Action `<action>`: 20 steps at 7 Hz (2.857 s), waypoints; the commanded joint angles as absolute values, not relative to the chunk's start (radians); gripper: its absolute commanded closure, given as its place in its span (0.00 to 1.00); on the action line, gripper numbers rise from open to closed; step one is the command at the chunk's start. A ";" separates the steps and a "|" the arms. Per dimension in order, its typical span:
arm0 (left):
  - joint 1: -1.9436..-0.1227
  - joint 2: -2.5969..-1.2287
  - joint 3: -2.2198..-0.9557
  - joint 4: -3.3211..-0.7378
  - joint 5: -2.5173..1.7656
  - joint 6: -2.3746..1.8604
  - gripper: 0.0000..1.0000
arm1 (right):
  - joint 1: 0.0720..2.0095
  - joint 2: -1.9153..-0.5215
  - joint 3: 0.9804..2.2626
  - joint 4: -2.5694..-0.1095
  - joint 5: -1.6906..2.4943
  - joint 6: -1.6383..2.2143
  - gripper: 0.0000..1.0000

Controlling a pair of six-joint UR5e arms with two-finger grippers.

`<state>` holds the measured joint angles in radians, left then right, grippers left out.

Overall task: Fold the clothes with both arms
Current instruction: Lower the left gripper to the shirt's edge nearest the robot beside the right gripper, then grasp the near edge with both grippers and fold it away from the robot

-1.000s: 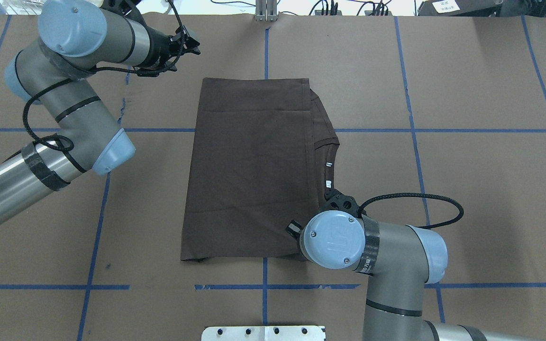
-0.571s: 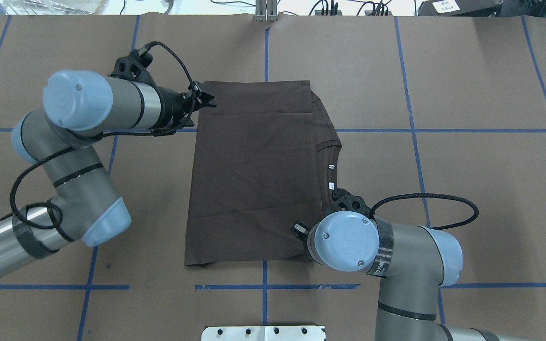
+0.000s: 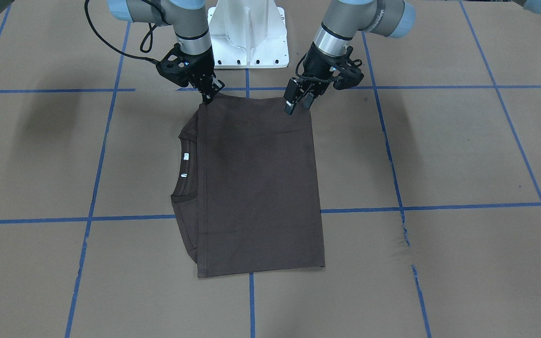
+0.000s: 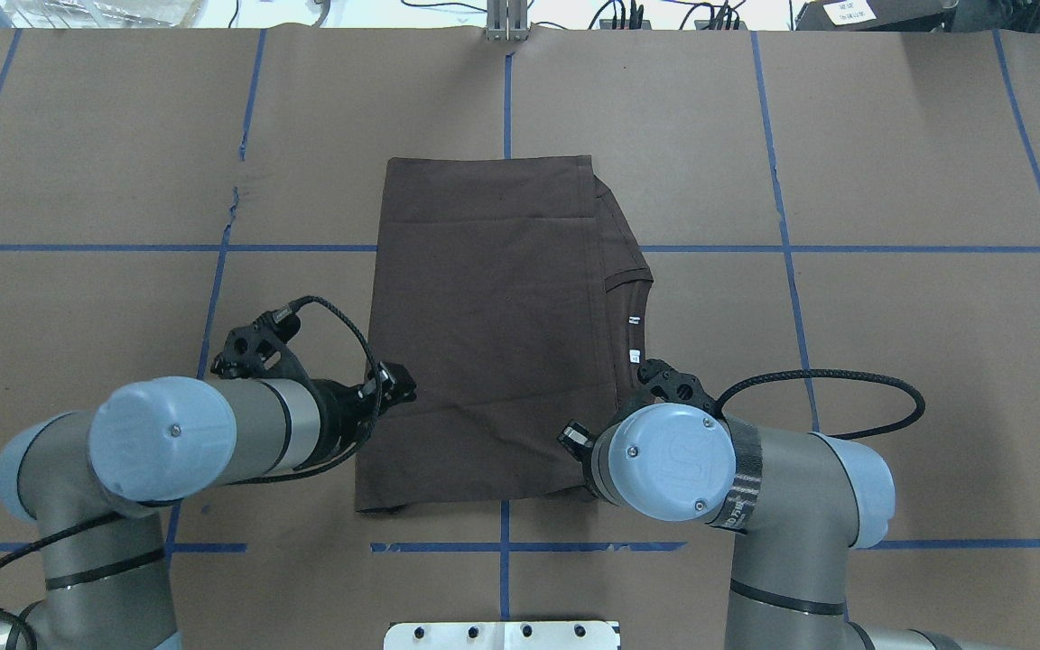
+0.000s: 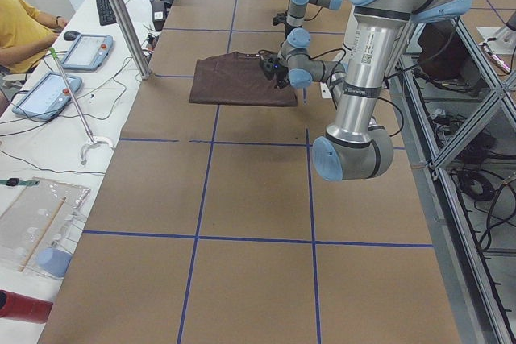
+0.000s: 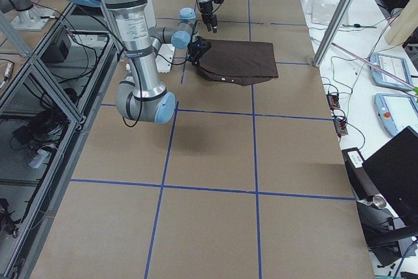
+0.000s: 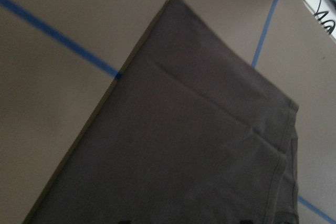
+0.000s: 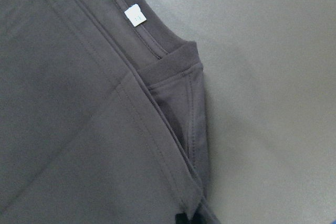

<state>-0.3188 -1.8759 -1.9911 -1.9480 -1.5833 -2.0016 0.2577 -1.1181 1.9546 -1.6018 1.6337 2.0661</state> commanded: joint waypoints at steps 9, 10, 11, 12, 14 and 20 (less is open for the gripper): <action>-0.190 -1.833 -1.936 -1.888 -1.522 -2.056 0.43 | 0.258 -1.120 1.959 -1.603 1.631 2.066 1.00; -0.189 -1.835 -1.934 -1.888 -1.522 -2.054 0.50 | 0.259 -1.120 1.959 -1.603 1.632 2.066 1.00; -0.190 -1.835 -1.934 -1.890 -1.523 -2.056 0.66 | 0.259 -1.120 1.959 -1.603 1.632 2.066 1.00; -0.190 -1.835 -1.933 -1.890 -1.523 -2.057 0.91 | 0.259 -1.120 1.959 -1.603 1.632 2.066 1.00; -0.190 -1.836 -1.939 -1.891 -1.525 -2.054 1.00 | 0.258 -1.120 1.959 -1.603 1.634 2.066 1.00; -0.202 -1.795 -2.219 -1.864 -1.551 -2.060 1.00 | 0.189 -1.186 2.214 -1.771 1.626 2.153 1.00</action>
